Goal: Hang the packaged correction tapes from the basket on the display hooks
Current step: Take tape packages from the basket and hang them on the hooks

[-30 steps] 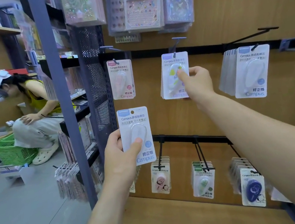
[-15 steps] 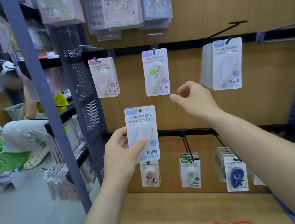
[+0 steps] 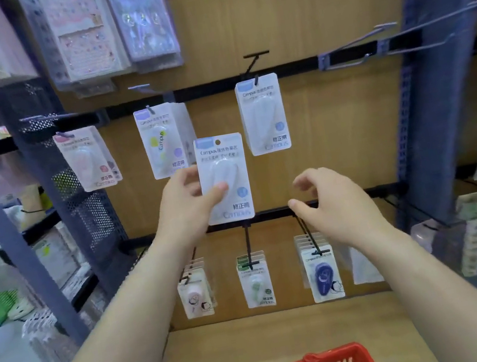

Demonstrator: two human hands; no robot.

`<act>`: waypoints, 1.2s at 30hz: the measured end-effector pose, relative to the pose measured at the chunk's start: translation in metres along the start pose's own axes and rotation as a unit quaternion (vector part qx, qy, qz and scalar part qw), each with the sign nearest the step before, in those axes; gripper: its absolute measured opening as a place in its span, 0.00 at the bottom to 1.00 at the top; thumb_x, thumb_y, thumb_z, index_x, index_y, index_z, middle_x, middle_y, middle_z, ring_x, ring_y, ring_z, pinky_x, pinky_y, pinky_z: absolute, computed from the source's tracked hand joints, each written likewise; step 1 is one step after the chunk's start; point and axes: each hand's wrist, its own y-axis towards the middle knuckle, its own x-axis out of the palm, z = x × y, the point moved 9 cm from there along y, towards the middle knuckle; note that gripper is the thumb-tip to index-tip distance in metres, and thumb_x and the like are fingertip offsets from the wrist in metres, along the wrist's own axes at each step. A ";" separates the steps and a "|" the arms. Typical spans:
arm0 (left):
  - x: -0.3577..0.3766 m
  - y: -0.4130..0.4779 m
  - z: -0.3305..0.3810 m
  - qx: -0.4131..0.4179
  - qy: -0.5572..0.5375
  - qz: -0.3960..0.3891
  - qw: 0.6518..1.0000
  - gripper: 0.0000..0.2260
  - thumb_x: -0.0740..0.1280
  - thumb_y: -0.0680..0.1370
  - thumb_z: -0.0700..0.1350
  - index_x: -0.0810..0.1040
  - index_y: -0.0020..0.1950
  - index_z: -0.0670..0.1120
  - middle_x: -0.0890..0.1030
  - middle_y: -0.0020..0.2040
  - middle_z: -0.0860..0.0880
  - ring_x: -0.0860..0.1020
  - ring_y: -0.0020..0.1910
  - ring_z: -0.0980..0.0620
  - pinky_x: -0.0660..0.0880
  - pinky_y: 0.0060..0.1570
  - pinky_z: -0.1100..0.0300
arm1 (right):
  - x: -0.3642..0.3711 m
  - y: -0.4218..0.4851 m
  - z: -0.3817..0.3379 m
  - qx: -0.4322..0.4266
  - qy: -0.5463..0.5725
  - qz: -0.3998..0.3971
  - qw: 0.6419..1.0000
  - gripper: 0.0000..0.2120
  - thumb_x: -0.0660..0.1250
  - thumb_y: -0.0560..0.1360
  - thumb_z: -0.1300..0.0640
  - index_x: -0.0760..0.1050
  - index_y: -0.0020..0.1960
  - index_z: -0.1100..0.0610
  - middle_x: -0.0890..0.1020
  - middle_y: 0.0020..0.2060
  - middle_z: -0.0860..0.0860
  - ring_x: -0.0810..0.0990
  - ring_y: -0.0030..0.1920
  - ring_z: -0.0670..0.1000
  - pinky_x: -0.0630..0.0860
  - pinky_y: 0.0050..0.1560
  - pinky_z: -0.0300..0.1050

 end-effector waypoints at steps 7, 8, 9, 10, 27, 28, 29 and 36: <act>0.062 0.066 0.067 0.069 0.025 -0.013 0.997 0.20 0.72 0.79 0.45 0.71 0.69 0.50 0.83 0.58 0.52 0.84 0.53 0.55 0.83 0.49 0.54 | -0.021 0.017 0.018 -0.019 -0.052 0.008 0.998 0.16 0.64 0.80 0.44 0.73 0.66 0.47 0.76 0.61 0.44 0.76 0.59 0.47 0.72 0.48 0.44; 0.064 0.073 0.071 0.077 0.024 -0.004 0.997 0.20 0.73 0.79 0.44 0.72 0.69 0.50 0.83 0.58 0.52 0.84 0.53 0.54 0.83 0.50 0.53 | -0.022 0.017 0.019 -0.023 -0.055 0.006 0.998 0.16 0.64 0.80 0.44 0.73 0.66 0.47 0.76 0.61 0.43 0.76 0.59 0.47 0.71 0.47 0.43; 0.066 0.079 0.074 0.082 0.028 0.003 0.996 0.20 0.73 0.79 0.44 0.72 0.69 0.49 0.83 0.57 0.52 0.83 0.53 0.55 0.83 0.48 0.55 | -0.021 0.017 0.021 -0.025 -0.057 0.002 0.998 0.16 0.64 0.80 0.44 0.73 0.66 0.47 0.76 0.61 0.43 0.77 0.58 0.47 0.71 0.46 0.43; 0.066 0.083 0.077 0.084 0.037 0.007 0.996 0.20 0.73 0.79 0.44 0.73 0.69 0.49 0.83 0.56 0.52 0.83 0.52 0.56 0.81 0.44 0.59 | -0.020 0.017 0.022 -0.028 -0.060 -0.003 0.998 0.16 0.64 0.80 0.44 0.73 0.65 0.47 0.76 0.61 0.43 0.77 0.57 0.47 0.71 0.46 0.43; 0.080 0.099 0.065 0.103 0.119 -0.015 0.987 0.22 0.71 0.79 0.49 0.74 0.72 0.61 0.86 0.51 0.49 0.84 0.50 0.53 0.77 0.42 0.61 | -0.013 0.011 0.040 -0.025 -0.075 -0.022 0.997 0.17 0.64 0.79 0.41 0.73 0.65 0.46 0.76 0.61 0.42 0.77 0.60 0.46 0.77 0.52 0.44; 0.081 0.102 0.064 0.103 0.123 -0.016 0.987 0.22 0.71 0.80 0.49 0.74 0.73 0.62 0.86 0.51 0.51 0.84 0.50 0.53 0.76 0.41 0.63 | -0.013 0.012 0.042 -0.025 -0.076 -0.021 0.997 0.17 0.64 0.79 0.41 0.73 0.65 0.46 0.76 0.61 0.42 0.77 0.60 0.46 0.77 0.52 0.44; 0.083 0.105 0.064 0.105 0.129 -0.017 0.986 0.22 0.70 0.80 0.49 0.74 0.73 0.62 0.85 0.51 0.52 0.84 0.50 0.54 0.76 0.40 0.64 | -0.013 0.013 0.044 -0.023 -0.079 -0.021 0.996 0.17 0.64 0.79 0.41 0.73 0.65 0.46 0.76 0.61 0.43 0.77 0.60 0.46 0.77 0.52 0.45; 0.096 0.121 0.050 0.095 0.146 0.011 0.985 0.24 0.69 0.81 0.47 0.69 0.76 0.58 0.81 0.54 0.57 0.81 0.48 0.61 0.73 0.33 0.74 | 0.002 0.018 0.055 -0.020 -0.094 -0.030 0.995 0.17 0.64 0.80 0.41 0.73 0.66 0.47 0.76 0.60 0.43 0.77 0.60 0.48 0.77 0.51 0.45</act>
